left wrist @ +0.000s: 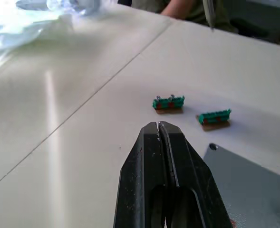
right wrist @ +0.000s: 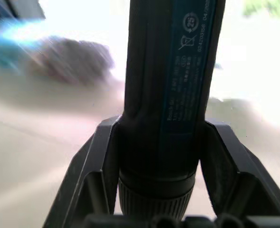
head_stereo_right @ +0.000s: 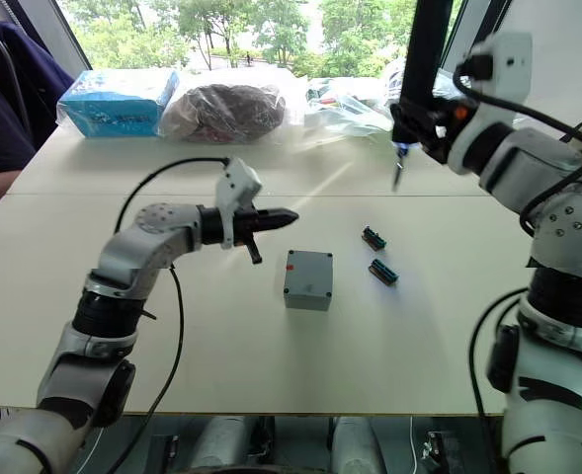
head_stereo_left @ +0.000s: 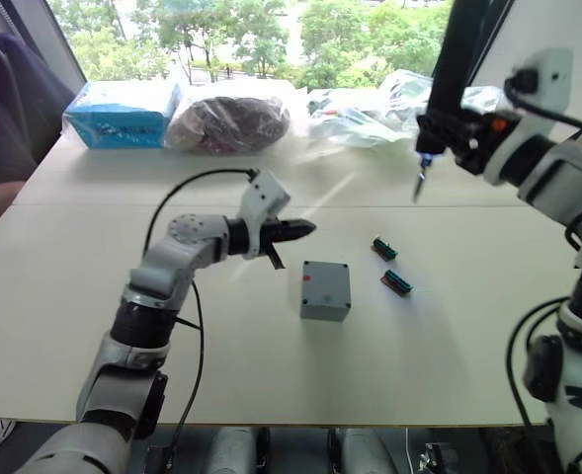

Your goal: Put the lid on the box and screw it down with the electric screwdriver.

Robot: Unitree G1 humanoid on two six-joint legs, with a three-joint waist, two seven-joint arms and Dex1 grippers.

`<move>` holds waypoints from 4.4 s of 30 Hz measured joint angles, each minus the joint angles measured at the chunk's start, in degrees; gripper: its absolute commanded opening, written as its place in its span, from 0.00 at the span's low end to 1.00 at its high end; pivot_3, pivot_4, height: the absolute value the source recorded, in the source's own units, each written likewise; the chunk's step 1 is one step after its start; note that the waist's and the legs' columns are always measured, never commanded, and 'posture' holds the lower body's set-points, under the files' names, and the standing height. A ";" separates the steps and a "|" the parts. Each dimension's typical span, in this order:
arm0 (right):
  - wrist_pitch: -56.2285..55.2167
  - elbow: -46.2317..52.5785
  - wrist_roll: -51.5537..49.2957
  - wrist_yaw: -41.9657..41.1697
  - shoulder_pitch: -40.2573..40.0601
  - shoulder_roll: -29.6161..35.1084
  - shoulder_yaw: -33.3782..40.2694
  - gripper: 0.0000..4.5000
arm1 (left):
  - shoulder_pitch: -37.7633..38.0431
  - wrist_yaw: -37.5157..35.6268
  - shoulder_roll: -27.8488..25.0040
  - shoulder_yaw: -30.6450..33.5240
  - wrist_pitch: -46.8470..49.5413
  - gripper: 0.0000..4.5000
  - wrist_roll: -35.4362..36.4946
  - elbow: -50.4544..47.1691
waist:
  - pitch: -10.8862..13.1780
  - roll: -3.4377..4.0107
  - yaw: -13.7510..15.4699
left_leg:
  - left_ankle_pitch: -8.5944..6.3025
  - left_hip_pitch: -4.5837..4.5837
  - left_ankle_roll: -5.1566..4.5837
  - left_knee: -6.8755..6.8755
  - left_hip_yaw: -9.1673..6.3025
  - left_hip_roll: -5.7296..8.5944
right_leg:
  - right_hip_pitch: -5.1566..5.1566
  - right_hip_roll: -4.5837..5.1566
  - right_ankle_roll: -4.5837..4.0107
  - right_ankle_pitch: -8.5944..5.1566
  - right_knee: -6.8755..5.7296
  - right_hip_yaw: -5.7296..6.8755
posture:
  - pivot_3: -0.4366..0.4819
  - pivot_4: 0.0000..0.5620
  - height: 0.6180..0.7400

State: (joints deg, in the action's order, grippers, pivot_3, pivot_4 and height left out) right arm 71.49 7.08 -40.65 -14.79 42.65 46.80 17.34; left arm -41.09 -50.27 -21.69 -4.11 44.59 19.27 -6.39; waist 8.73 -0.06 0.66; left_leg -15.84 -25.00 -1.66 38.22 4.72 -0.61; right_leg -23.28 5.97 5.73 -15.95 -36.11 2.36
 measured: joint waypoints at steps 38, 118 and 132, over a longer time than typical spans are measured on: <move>8.74 -16.30 8.16 -20.05 -7.24 10.31 -10.00 0.98 | 1.75 -11.32 -12.47 -7.08 -3.01 0.00 7.45 -0.77 | 0.19 0.16 -0.03 | 0.28 0.07 0.44 0.19 -0.04 -0.24 | -0.04 -0.43 0.21 0.10 -0.20 -0.18 | 0.48 0.27 1.00; -15.24 24.15 11.22 -32.15 -26.18 1.70 -27.52 0.98 | 8.22 -8.79 -6.00 -16.82 -14.04 0.00 -10.12 7.68 | 0.17 -0.04 0.12 | 0.02 -0.13 -0.01 1.06 -0.19 -0.23 | 0.09 -0.41 0.46 0.23 -0.49 -0.13 | 0.48 0.27 1.00; -16.18 15.45 8.17 -34.13 -17.95 5.81 -14.29 0.98 | 3.58 -12.15 -9.55 -10.29 -10.56 0.00 -4.53 5.95 | 0.17 -0.05 0.17 | -0.01 -0.07 -0.04 1.08 -0.18 -0.24 | 0.09 -0.41 0.45 0.22 -0.63 -0.13 | 0.48 0.27 1.00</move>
State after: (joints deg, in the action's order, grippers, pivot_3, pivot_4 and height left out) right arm 55.31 22.53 -32.48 -48.92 24.70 52.61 3.05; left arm -37.51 -62.42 -31.24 -14.40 34.03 14.74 -0.44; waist 8.90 -0.11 0.83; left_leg -15.84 -25.07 -1.70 39.31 4.53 -0.85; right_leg -23.19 5.56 6.18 -15.73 -36.75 2.23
